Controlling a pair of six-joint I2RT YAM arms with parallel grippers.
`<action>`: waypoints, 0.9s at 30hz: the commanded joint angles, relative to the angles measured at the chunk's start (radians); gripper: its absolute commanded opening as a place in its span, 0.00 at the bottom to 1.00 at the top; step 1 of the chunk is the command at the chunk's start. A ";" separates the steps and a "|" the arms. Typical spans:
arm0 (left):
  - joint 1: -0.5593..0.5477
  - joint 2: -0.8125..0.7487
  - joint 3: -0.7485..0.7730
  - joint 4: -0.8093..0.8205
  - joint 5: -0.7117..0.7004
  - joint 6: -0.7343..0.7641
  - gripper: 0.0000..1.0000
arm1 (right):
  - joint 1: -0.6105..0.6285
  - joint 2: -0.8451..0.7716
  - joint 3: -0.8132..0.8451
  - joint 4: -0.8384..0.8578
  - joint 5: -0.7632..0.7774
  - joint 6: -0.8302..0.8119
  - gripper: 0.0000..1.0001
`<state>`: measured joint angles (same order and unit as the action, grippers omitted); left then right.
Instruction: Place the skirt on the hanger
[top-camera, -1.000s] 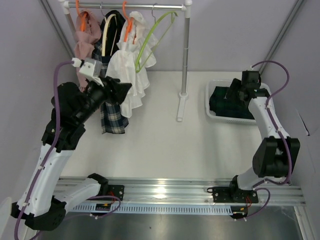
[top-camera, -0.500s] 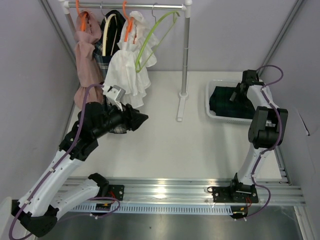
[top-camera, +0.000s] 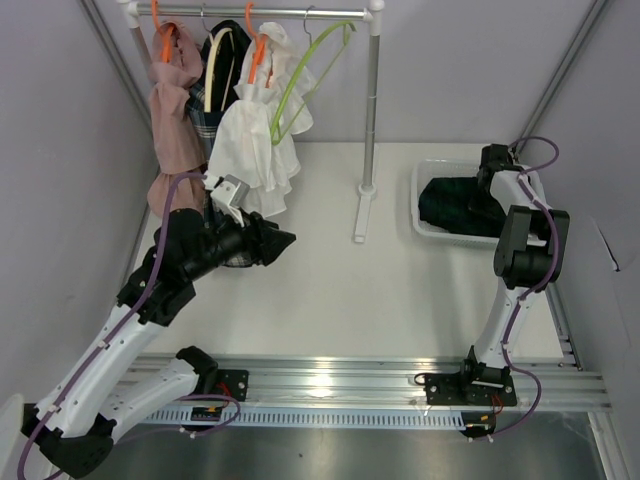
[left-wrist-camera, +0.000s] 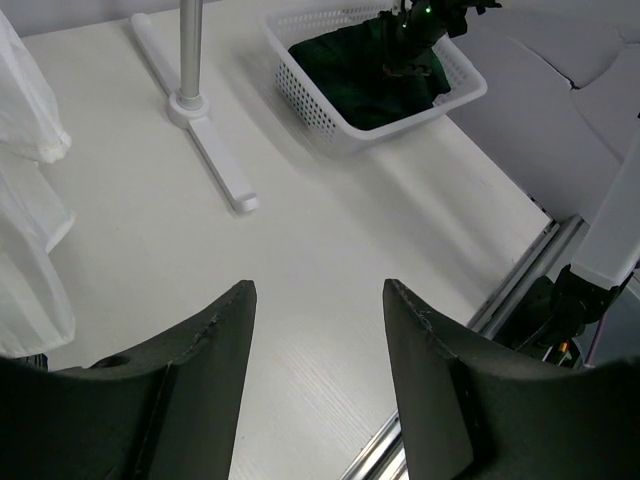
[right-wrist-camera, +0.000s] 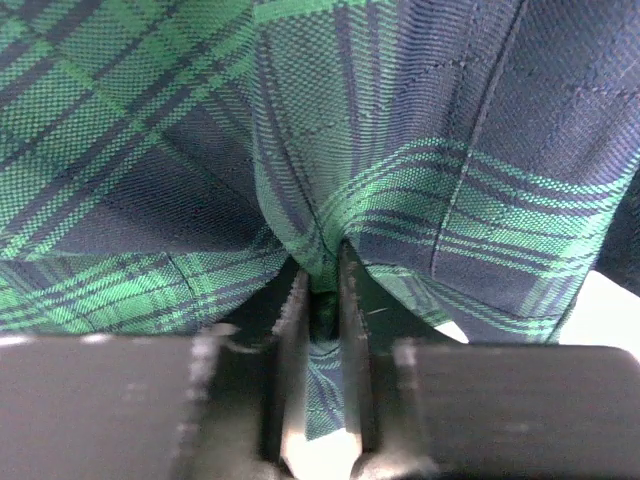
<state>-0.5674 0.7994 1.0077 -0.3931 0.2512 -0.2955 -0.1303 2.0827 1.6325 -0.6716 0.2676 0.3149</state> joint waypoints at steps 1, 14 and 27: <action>-0.005 -0.002 -0.012 0.039 0.025 0.002 0.59 | 0.006 -0.062 0.056 -0.002 -0.001 0.003 0.05; -0.005 0.021 0.003 0.002 0.026 0.045 0.58 | 0.078 -0.366 0.323 -0.144 -0.050 0.039 0.00; -0.006 0.032 -0.032 0.057 0.010 0.019 0.58 | 0.251 -0.694 0.392 -0.140 -0.110 0.059 0.00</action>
<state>-0.5674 0.8310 0.9882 -0.3756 0.2611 -0.2790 0.0807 1.4479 1.9465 -0.8669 0.1757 0.3664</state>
